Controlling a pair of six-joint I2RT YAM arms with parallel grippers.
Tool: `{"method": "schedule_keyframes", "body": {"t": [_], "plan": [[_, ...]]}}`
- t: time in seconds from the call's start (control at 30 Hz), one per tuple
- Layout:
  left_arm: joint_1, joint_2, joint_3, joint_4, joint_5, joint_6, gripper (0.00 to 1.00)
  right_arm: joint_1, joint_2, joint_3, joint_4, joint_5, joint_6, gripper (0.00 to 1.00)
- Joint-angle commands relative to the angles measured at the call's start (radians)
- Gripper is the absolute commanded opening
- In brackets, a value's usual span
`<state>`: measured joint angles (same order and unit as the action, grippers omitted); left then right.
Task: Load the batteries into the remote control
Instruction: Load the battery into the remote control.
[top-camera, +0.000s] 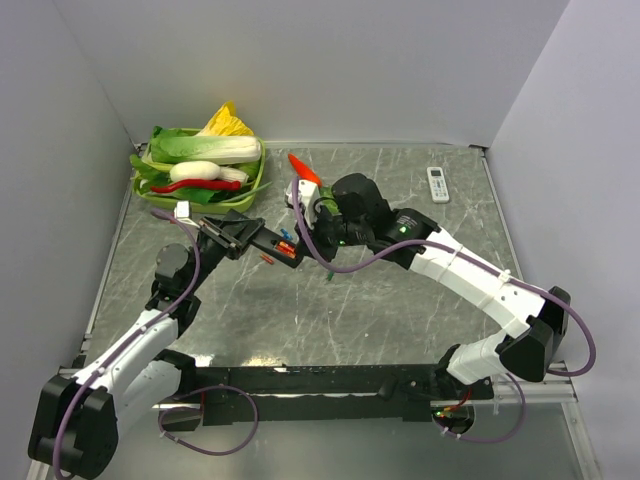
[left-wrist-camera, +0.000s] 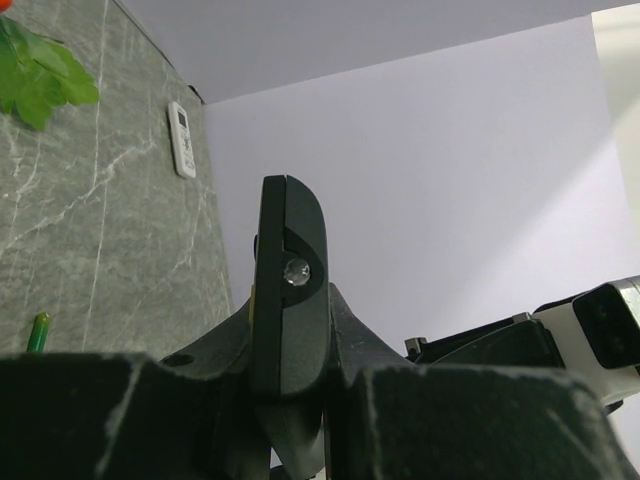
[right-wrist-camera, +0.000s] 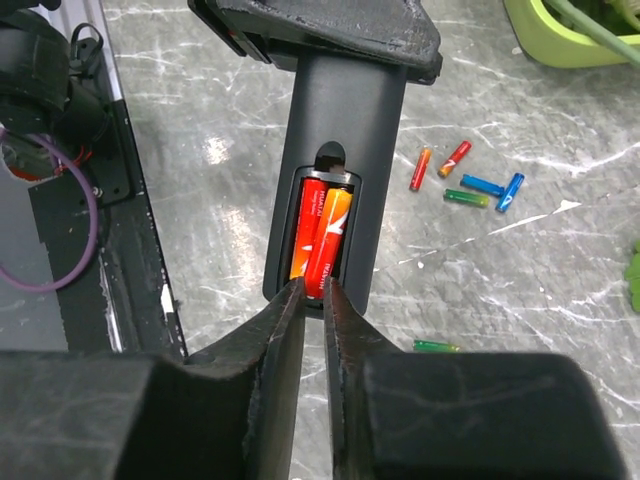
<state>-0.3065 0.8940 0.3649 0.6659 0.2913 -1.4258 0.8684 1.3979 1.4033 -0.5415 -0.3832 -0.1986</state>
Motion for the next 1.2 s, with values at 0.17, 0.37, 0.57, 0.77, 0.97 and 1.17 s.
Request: {"method": "schedule_keyframes", "body": {"t": [0.17,0.37,0.57,0.77,0.97,1.17], "plan": [[-0.011,-0.026,0.032,0.044,0.042,-0.005,0.02,0.009,-0.022,0.097,0.009,0.038,0.067,0.29],[-0.011,-0.032,0.029,0.049,0.055,-0.015,0.02,0.006,-0.005,0.102,0.002,0.040,0.117,0.36],[-0.011,-0.032,0.016,0.092,0.074,-0.038,0.02,-0.003,0.016,0.080,0.032,0.023,0.192,0.41],[-0.011,-0.043,0.011,0.103,0.080,-0.053,0.02,-0.008,0.032,0.068,0.057,-0.013,0.257,0.43],[-0.011,-0.047,0.005,0.115,0.082,-0.073,0.02,-0.012,0.053,0.056,0.072,-0.023,0.297,0.44],[-0.011,-0.043,-0.014,0.147,0.080,-0.105,0.02,-0.034,0.061,0.036,0.081,-0.032,0.330,0.42]]}}
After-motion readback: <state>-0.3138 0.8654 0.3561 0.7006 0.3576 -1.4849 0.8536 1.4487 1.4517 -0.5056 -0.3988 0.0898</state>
